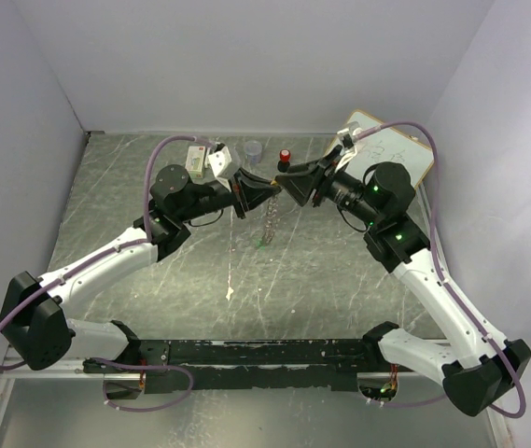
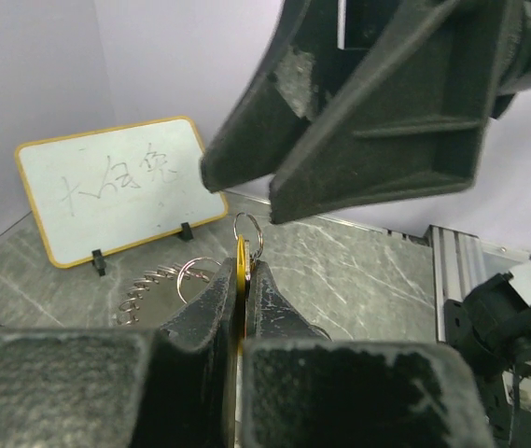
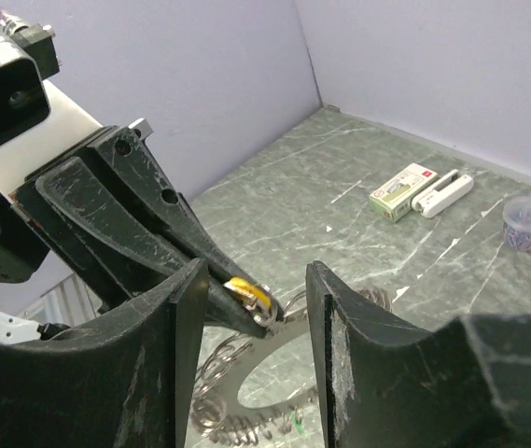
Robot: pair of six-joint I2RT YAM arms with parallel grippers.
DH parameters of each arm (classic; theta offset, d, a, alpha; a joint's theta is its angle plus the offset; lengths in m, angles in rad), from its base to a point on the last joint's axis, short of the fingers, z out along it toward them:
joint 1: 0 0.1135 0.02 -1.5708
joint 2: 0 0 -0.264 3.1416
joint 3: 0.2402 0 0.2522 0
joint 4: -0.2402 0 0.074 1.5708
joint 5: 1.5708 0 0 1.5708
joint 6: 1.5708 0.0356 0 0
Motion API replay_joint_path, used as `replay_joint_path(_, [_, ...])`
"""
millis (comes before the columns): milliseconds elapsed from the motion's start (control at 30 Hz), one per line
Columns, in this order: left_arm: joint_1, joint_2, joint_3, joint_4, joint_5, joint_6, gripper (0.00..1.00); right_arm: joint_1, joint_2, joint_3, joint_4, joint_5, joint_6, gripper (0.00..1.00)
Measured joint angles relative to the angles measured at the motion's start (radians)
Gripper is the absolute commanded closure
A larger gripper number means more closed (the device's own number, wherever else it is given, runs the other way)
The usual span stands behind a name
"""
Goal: Put the keys on the keyring
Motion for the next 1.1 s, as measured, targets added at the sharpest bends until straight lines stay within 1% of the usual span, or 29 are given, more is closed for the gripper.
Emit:
replay_joint_path(100, [0.005, 0.0, 0.0, 0.0, 0.043, 0.001, 0.93, -0.024, 0.009, 0.0, 0.021, -0.049, 0.008, 0.53])
replay_joint_path(400, [0.036, 0.0, 0.0, 0.008, 0.142, -0.008, 0.93, -0.064, 0.045, -0.01, 0.084, -0.195, 0.049, 0.58])
replay_joint_path(633, [0.052, 0.0, 0.015, 0.029, 0.181, -0.024, 0.93, -0.067, 0.057, -0.014, 0.123, -0.281, 0.072, 0.64])
replay_joint_path(767, [0.056, 0.001, 0.023, 0.043, 0.197, -0.032, 0.93, -0.067, 0.068, -0.014, 0.136, -0.316, 0.079, 0.69])
replay_joint_path(900, [0.058, 0.01, 0.032, 0.043, 0.213, -0.042, 0.93, -0.068, 0.076, -0.014, 0.156, -0.339, 0.086, 0.81])
replay_joint_path(1000, [0.058, 0.017, 0.032, 0.044, 0.228, -0.047, 0.93, -0.069, 0.084, -0.014, 0.166, -0.351, 0.085, 0.96])
replay_joint_path(1033, [0.06, 0.019, 0.032, 0.045, 0.232, -0.05, 0.93, -0.071, 0.086, -0.014, 0.167, -0.355, 0.085, 1.0])
replay_joint_path(1100, [0.063, 0.023, 0.034, 0.043, 0.243, -0.058, 0.93, -0.076, 0.09, -0.014, 0.171, -0.367, 0.084, 1.0])
